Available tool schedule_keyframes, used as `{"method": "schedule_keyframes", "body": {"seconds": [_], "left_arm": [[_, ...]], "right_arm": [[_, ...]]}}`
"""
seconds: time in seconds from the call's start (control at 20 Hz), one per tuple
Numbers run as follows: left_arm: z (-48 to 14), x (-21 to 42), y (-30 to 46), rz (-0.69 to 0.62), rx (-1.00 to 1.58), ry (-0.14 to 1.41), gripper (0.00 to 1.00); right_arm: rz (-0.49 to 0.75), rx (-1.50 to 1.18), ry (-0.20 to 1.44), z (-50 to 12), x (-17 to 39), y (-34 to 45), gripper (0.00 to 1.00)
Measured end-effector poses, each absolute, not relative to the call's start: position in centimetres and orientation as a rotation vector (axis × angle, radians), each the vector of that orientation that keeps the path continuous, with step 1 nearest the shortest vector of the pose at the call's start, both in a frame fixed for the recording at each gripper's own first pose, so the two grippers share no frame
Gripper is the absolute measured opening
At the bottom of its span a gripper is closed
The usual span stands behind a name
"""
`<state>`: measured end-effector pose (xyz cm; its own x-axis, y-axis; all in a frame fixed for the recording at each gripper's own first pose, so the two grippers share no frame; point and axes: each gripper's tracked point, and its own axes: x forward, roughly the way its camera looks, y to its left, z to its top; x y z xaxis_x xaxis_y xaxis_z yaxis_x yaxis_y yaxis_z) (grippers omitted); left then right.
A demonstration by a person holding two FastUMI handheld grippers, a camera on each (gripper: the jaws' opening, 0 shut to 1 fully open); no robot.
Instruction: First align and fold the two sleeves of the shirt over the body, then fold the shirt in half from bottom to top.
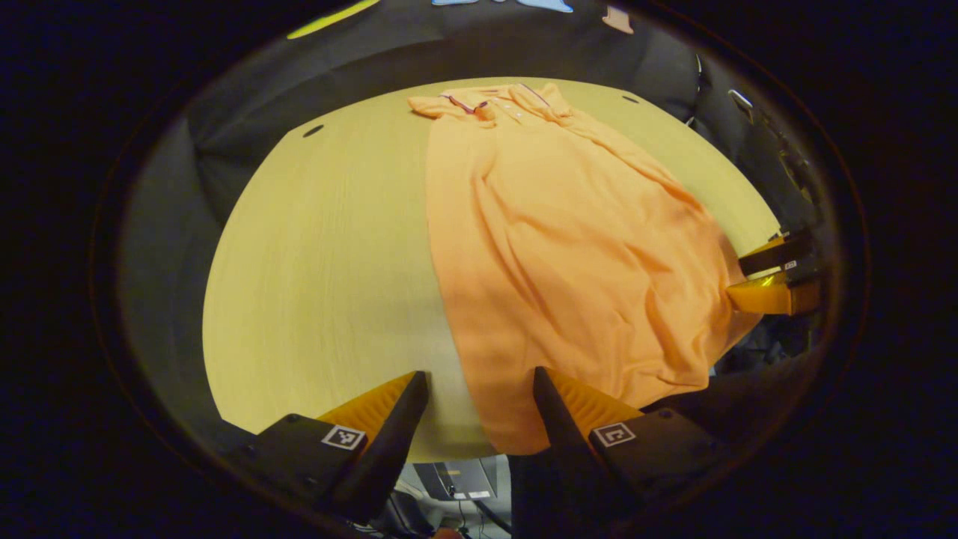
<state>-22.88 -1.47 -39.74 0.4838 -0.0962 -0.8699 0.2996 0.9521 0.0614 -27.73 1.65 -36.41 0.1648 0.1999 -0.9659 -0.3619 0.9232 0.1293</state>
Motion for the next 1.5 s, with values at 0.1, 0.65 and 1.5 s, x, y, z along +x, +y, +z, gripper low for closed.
{"method": "schedule_keyframes", "body": {"seconds": [0.1,0.65,1.5], "left_arm": [[-39.7,-23.0,-1.5,-0.244,0.234,1.054,0.95],[-40.0,-21.6,-3.8,-0.292,0.239,1.136,0.40],[-36.9,-16.1,-3.9,-0.210,0.094,1.068,0.06]], "right_arm": [[0.384,-0.172,1.351,-36.5,-27.5,1.6,0.97],[0.331,-0.214,1.458,-36.9,-26.9,2.3,0.59],[0.330,-0.076,1.383,-34.3,-23.2,3.4,0.00]]}}
